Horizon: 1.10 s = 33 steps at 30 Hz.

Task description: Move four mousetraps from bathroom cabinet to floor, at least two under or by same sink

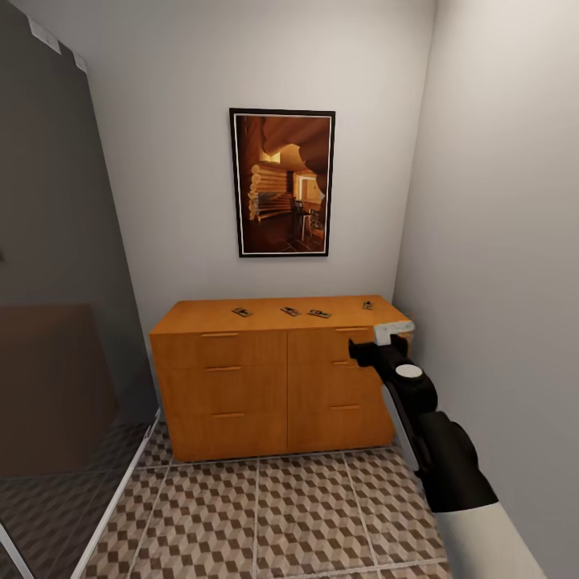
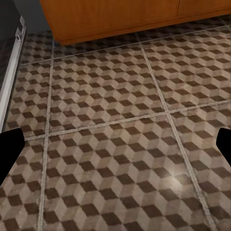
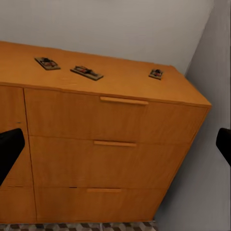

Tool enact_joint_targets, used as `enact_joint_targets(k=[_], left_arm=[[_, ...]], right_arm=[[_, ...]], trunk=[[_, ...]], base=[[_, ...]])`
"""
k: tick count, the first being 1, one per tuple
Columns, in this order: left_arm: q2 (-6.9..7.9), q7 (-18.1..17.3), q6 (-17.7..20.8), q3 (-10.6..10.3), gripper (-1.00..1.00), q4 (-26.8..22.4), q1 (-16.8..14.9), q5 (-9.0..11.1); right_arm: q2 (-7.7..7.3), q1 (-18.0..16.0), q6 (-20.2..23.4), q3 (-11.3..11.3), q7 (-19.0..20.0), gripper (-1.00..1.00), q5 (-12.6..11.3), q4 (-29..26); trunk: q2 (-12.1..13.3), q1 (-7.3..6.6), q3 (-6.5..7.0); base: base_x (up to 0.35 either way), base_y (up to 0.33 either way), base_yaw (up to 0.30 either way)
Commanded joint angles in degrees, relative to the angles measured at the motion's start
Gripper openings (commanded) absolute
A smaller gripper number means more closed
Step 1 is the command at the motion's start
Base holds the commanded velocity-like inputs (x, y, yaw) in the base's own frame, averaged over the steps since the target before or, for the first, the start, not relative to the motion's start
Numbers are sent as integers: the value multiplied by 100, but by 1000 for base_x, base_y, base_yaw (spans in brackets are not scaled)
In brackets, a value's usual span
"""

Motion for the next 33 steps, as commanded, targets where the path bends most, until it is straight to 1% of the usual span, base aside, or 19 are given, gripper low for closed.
enact_joint_targets(k=[1, 2, 3, 4, 6, 7, 10, 13, 14, 18, 19, 25, 26, 28, 31, 33], left_arm=[[1, 1, -18, -32, 100, 3, -3, 16], [1, 1, -18, -31, 100, 3, -3, 17], [1, 1, -18, -31, 100, 3, -3, 17], [1, 1, -18, -33, 100, 3, -3, 16], [1, 1, -18, -35, 100, 3, -3, 16], [1, 1, -18, -34, 100, 3, -3, 15], [1, 1, -18, -36, 100, 3, -3, 15], [0, 1, -18, -37, 100, 3, -3, 15], [-7, -2, -18, -37, 100, 4, -3, 15], [-32, -3, -18, -37, 100, 4, -3, 15], [-39, -5, -18, -38, 100, 4, -3, 15], [-56, -7, -18, -38, 100, 4, -3, 3], [-57, -7, -18, -38, 100, 4, -3, 1], [-58, -8, -18, -38, 100, 4, -3, 0], [-60, -8, -18, -38, 100, 4, -3, -2], [-60, -8, -18, -38, 100, 4, -3, -2]], right_arm=[[0, -126, 105, 7, 5, 100, 49, -2], [0, -361, 259, 7, 6, 100, 44, 3], [0, -487, 350, 7, 8, 100, 43, 6], [0, -751, 557, 7, 24, 100, 38, 16], [0, -1030, 771, 7, 43, 100, 32, 36], [0, -1314, 966, 7, 57, 100, 26, 56], [0, -1713, 1192, 7, 96, 100, 15, 79], [0, -2027, 1332, 7, 193, 100, 4, 91], [0, -2239, 1409, 7, 387, 100, -1, 104], [2, -2375, 1463, 7, 671, 100, -5, 134], [8, -2409, 1489, 10, 792, 100, -5, 158], [11, -2456, 1541, 25, 1171, 100, -7, 244], [7, -2461, 1545, 31, 1346, 100, -7, 281], [3, -2464, 1547, 35, 1520, 100, -7, 306], [-20, -2467, 1550, 45, 1993, 100, -7, 338], [-30, -2468, 1551, 45, 2170, 100, -7, 349]], trunk=[[-3, 0, -6], [-3, 0, -6], [-3, 0, -6], [-3, 0, -6], [-3, 0, -6], [-3, 0, -6], [-3, 0, -6], [-3, 0, -6], [-3, 0, -6], [-3, 0, -6], [-3, 0, -6], [-3, 0, -6], [-3, 0, -6], [-3, 0, -6], [-3, 0, -6], [-3, 0, -6]], base=[[0, 0, 0], [0, 0, 0], [0, 0, 0], [0, 0, 0], [0, 0, 0], [0, 0, 0], [0, 0, 0], [0, 0, 0], [0, 0, 0], [0, 0, 0], [0, 0, 0], [0, 0, 0], [0, 0, 0], [0, 0, 0], [0, 0, 0], [0, 0, 0]])
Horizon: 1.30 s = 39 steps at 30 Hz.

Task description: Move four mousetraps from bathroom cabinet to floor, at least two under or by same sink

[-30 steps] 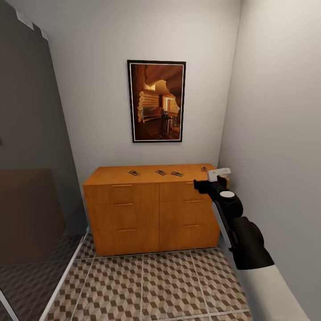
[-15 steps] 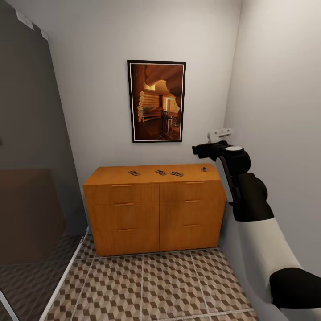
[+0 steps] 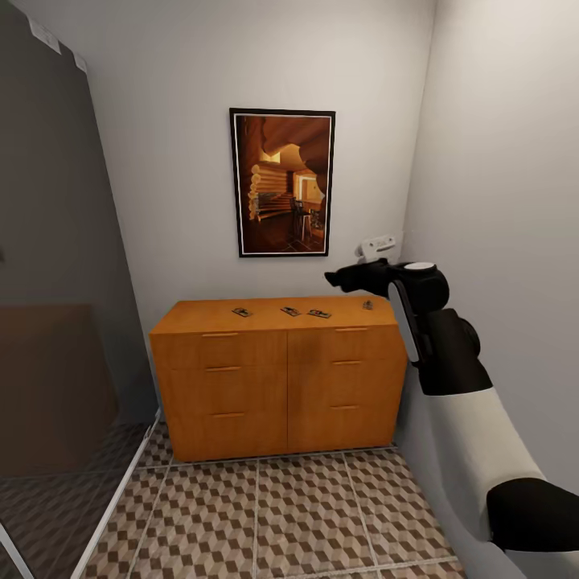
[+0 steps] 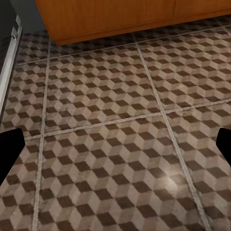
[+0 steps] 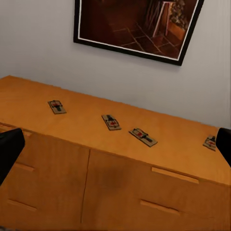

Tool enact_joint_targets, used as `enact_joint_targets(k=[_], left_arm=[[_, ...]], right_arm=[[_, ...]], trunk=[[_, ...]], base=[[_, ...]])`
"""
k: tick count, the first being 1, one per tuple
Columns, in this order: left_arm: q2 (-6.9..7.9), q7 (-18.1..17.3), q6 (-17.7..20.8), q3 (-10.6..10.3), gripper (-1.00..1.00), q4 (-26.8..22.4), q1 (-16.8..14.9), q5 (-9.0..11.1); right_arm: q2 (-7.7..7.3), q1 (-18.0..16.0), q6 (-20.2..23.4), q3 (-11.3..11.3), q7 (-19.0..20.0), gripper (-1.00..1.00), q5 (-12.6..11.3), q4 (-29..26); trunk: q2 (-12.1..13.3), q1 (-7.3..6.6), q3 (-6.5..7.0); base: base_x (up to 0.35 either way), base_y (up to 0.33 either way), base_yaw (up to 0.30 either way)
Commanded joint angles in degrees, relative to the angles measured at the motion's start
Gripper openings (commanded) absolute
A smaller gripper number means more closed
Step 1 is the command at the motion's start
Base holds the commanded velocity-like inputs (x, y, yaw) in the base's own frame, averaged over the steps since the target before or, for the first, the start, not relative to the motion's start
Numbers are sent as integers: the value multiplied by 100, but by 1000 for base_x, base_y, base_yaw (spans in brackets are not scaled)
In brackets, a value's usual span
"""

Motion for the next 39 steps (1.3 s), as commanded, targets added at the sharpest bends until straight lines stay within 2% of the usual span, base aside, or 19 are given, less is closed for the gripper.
enact_joint_targets(k=[1, 3, 8, 21, 39], left_arm=[[1, 0, -18, -34, 100, 3, -3, 18], [1, 0, -18, -34, 100, 3, -3, 18], [-30, 0, -18, -41, 100, 3, -3, 18], [-51, 3, -18, -43, 100, 16, -3, 18], [-83, 9, -18, -43, 100, 21, -3, 18]], right_arm=[[-11, -3, 22, 1, 206, 100, 60, 19], [-29, 0, 18, 2, 389, 100, 64, 93], [-50, 2, 7, 4, 561, 100, 67, 210], [-56, 24, -17, 12, 614, 100, 68, 341], [-49, 47, -52, 16, 617, 100, 68, 649]], trunk=[[-3, 0, -6], [-3, 0, -6], [-3, 0, -6], [-3, 0, -6], [-3, 0, -6]], base=[[0, 0, 0], [0, 0, 0], [0, 0, 0], [10, 0, 0], [191, 0, 0]])
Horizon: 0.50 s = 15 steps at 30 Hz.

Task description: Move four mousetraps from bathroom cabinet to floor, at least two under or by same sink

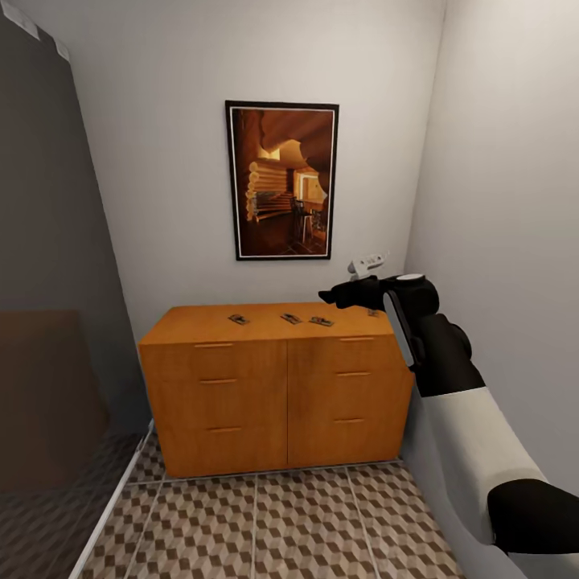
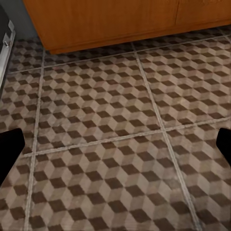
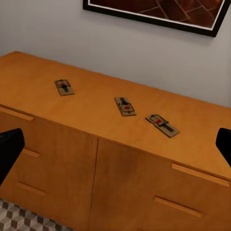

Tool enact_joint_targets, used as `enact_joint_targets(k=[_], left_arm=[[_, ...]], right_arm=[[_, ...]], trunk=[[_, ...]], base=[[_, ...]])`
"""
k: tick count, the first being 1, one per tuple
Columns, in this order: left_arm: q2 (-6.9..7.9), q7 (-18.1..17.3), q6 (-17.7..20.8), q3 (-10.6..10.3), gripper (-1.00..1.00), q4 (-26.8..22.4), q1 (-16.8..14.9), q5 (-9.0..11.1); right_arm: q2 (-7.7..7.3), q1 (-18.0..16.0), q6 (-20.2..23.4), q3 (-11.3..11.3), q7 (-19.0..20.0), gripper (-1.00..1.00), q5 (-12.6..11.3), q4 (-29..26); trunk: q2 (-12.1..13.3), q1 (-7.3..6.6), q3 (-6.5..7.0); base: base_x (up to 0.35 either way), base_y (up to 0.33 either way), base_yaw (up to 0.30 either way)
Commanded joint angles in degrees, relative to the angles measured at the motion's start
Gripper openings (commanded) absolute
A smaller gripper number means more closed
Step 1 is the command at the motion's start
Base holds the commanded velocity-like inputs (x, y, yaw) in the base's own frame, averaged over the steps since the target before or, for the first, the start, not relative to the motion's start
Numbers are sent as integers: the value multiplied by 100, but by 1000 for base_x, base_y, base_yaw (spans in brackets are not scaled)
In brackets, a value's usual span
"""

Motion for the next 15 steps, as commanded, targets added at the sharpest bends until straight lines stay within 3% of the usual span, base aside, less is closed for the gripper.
enact_joint_targets(k=[1, 15], left_arm=[[0, 1, -19, -35, 100, 5, -3, 19], [-3, 1, -19, -35, 100, 5, -3, 19]], right_arm=[[-1, -4, -7, -3, 45, 100, 58, 36], [3, 2, -211, 3, 45, 100, 58, 216]], trunk=[[-3, 2, -5], [-3, 2, -5]], base=[[212, 0, 0], [202, 0, 0]])
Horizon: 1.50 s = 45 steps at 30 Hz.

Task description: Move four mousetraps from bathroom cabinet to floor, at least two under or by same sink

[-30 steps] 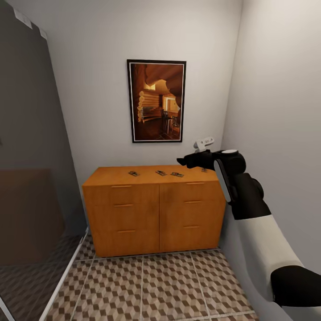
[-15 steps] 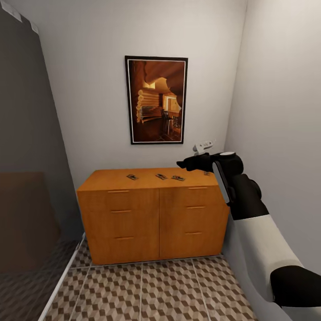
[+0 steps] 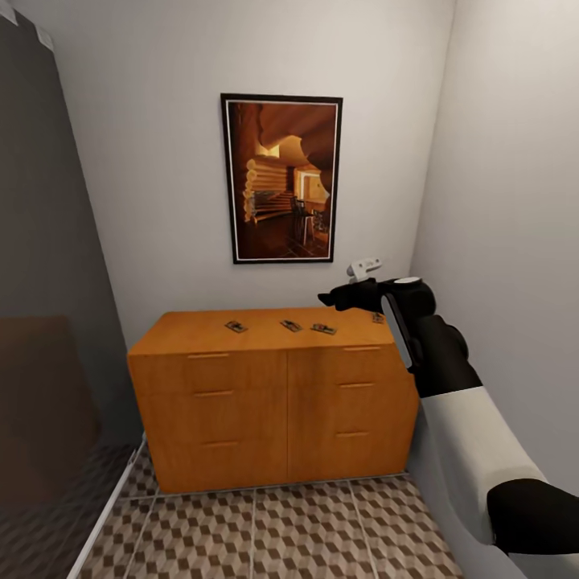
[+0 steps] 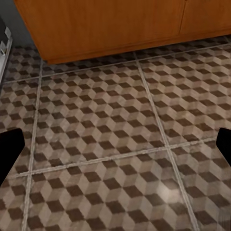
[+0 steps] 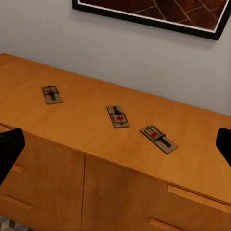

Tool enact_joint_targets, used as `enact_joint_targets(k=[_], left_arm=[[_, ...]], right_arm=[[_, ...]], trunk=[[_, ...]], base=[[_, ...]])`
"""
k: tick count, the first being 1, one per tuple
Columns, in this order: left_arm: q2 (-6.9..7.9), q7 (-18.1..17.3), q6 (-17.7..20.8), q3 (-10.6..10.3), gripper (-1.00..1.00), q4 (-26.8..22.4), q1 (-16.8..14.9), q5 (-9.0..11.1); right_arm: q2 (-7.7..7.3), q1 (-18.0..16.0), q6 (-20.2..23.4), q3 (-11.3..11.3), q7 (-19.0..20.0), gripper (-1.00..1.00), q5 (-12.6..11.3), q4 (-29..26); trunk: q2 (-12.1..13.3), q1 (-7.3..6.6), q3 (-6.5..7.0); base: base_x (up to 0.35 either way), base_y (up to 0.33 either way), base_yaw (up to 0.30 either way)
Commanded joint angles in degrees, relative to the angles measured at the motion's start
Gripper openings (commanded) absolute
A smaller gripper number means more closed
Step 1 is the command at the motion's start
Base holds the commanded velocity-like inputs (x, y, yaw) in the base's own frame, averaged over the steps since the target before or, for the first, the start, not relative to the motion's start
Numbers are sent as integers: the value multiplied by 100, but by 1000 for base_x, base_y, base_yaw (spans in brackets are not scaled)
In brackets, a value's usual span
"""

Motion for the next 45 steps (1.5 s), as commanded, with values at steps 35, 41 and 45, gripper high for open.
enact_joint_targets(k=[35, 41, 45], left_arm=[[-69, 1, -19, -35, 100, 83, -3, 10], [-69, 1, -19, -36, 100, 84, -3, 10], [-69, 1, -19, -38, 100, 84, -3, 10]], right_arm=[[3, 7, -925, -9, 416, 100, 53, 1195], [3, 7, -939, -16, 821, 100, 54, 1205], [-4, 7, -941, -22, 1091, 100, 59, 1207]], trunk=[[-3, 2, -5], [-3, 2, -5], [-3, 2, -5]], base=[[14, 0, 0], [0, 0, 0], [0, 0, 0]])
